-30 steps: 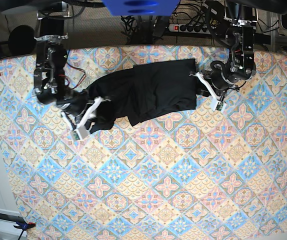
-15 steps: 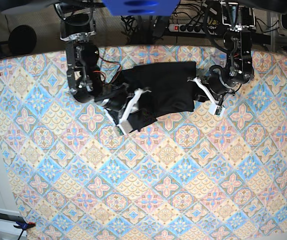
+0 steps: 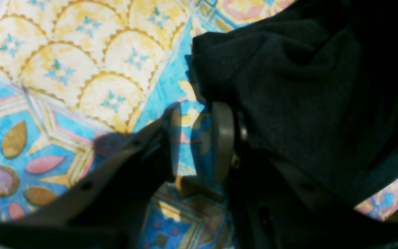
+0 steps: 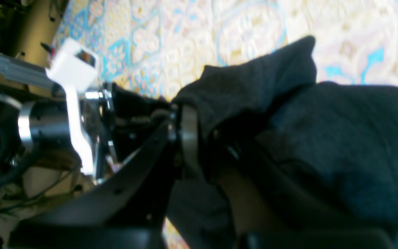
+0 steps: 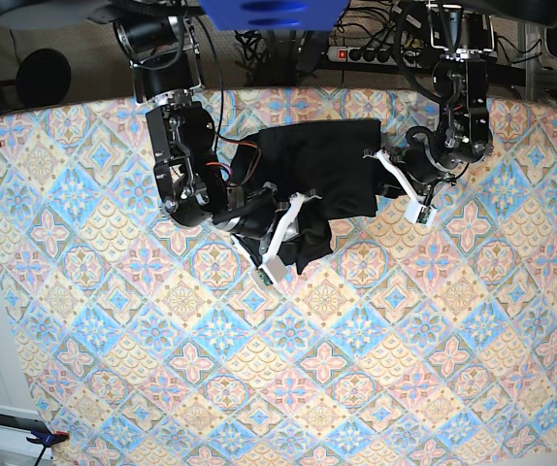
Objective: Layout the t-shirt on the table in an organized manner, then fold the t-shirt properly
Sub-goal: 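Press the folded end onto the shirt with the right gripper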
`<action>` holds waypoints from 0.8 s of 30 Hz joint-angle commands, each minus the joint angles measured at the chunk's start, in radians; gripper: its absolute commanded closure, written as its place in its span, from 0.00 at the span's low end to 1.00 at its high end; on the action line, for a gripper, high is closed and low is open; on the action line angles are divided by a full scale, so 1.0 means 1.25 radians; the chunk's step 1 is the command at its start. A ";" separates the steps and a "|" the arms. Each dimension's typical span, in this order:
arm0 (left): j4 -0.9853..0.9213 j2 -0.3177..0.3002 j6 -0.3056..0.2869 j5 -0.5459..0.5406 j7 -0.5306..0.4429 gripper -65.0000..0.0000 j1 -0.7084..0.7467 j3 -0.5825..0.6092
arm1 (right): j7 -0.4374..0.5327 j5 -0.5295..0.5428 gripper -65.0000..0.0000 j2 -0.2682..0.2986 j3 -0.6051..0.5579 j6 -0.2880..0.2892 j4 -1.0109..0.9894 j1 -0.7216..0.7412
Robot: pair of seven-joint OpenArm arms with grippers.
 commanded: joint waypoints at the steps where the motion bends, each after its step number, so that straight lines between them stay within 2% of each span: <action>1: -0.004 0.002 0.008 0.022 0.036 0.78 0.006 0.003 | 0.022 0.019 1.00 -0.007 -0.017 0.006 0.011 0.014; 7: -0.005 0.006 0.008 0.022 0.034 0.78 0.006 0.004 | 0.090 -0.095 1.00 -0.007 -0.154 0.006 -0.056 0.014; 11: -0.004 0.006 0.008 0.022 0.034 0.78 0.005 0.004 | 0.112 -0.135 0.97 -0.007 -0.233 0.006 -0.083 0.014; 16: -0.004 0.006 0.008 0.022 0.032 0.78 0.005 0.003 | 0.111 -0.220 0.79 -0.007 -0.240 0.005 -0.039 0.009; 18: -0.004 0.006 0.008 0.022 0.009 0.78 0.005 0.005 | 0.112 -0.242 0.74 -0.007 -0.239 0.005 0.017 0.007; 21: -0.004 0.006 0.008 0.022 -0.001 0.78 0.006 0.005 | 0.113 -0.265 0.74 -0.002 -0.217 0.005 0.111 0.005; 24: -0.005 0.006 0.008 0.022 -0.003 0.78 0.006 0.004 | 0.113 -0.267 0.74 0.030 -0.169 0.005 0.159 -0.049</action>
